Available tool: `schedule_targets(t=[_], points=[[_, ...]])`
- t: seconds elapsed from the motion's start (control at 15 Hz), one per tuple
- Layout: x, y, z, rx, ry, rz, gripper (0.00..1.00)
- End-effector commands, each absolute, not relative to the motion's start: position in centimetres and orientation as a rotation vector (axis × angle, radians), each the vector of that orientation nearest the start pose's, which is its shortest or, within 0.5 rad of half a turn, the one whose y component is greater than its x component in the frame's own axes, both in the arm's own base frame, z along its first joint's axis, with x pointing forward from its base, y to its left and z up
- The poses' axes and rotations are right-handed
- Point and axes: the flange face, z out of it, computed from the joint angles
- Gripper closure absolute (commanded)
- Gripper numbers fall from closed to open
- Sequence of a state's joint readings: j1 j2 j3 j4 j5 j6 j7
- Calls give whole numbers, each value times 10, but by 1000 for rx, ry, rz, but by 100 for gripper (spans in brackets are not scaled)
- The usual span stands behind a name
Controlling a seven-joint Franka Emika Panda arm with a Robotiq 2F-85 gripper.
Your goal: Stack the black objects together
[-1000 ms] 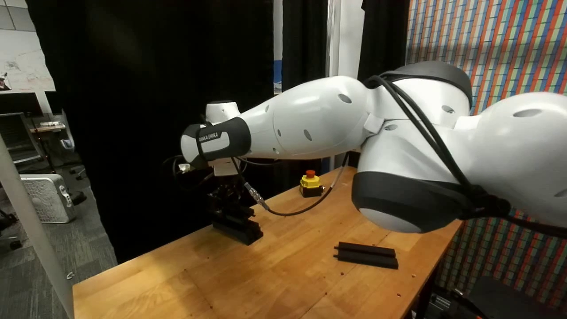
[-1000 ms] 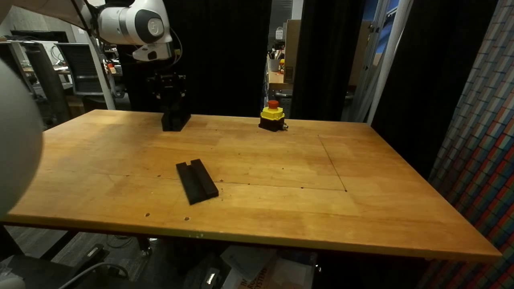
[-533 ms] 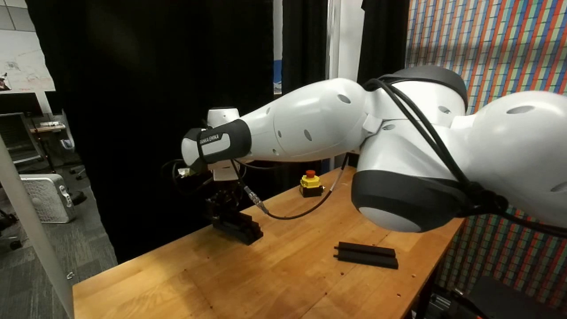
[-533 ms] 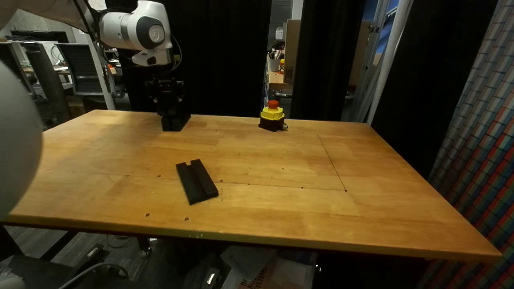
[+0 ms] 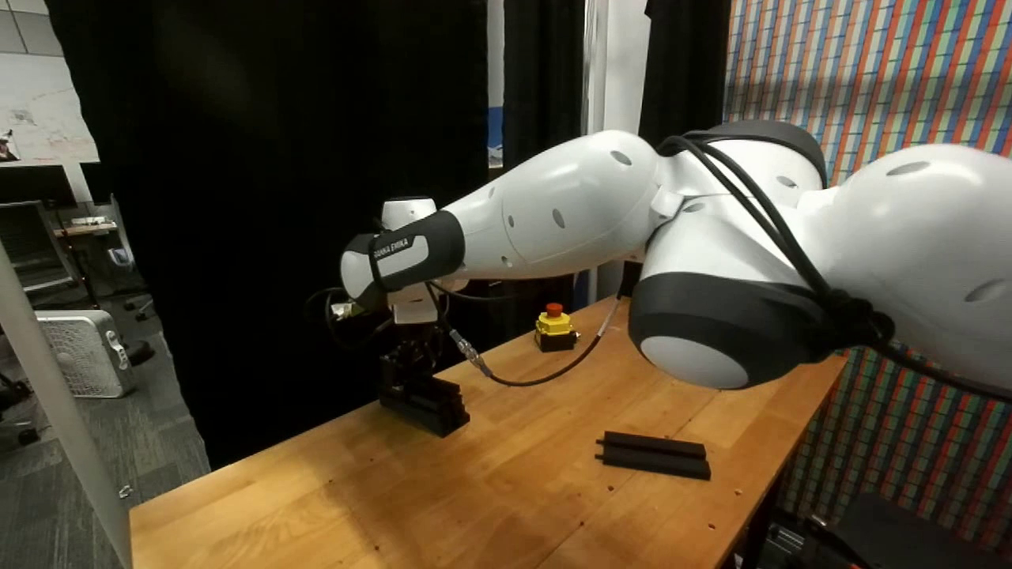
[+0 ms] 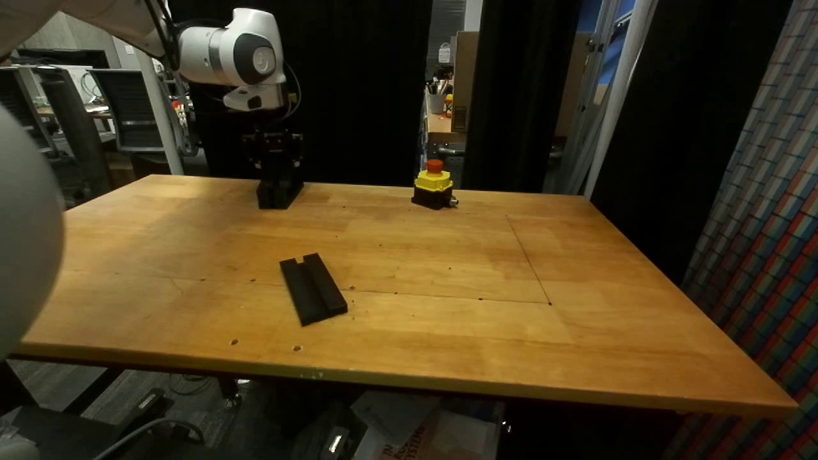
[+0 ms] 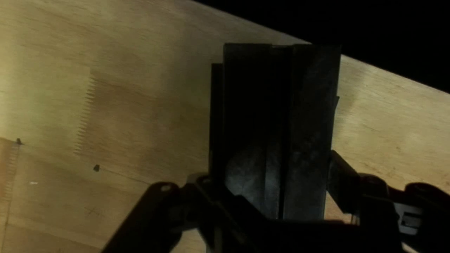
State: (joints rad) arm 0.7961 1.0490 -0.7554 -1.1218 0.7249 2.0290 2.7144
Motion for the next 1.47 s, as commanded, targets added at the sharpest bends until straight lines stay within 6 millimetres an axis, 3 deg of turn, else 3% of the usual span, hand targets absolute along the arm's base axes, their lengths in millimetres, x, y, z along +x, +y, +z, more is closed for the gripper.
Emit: schedule_targets(t=[0.0,0.33,0.4,0.47,0.53,0.67,0.73,0.93,1.13,1.2,1.4], points=[[731,265,273,-698,2949,77,55],[732,259,273,-707,2942,69,55],[732,259,278,-715,2934,92,7],[733,262,284,-719,2919,92,7],[732,259,278,-731,2924,77,2],[731,264,294,-748,2902,89,0],[731,260,287,-755,2912,74,0],[728,257,312,-778,2891,75,0],[723,249,349,-812,2856,40,0],[717,242,370,-821,2845,29,0],[692,222,399,-928,2823,-29,0]])
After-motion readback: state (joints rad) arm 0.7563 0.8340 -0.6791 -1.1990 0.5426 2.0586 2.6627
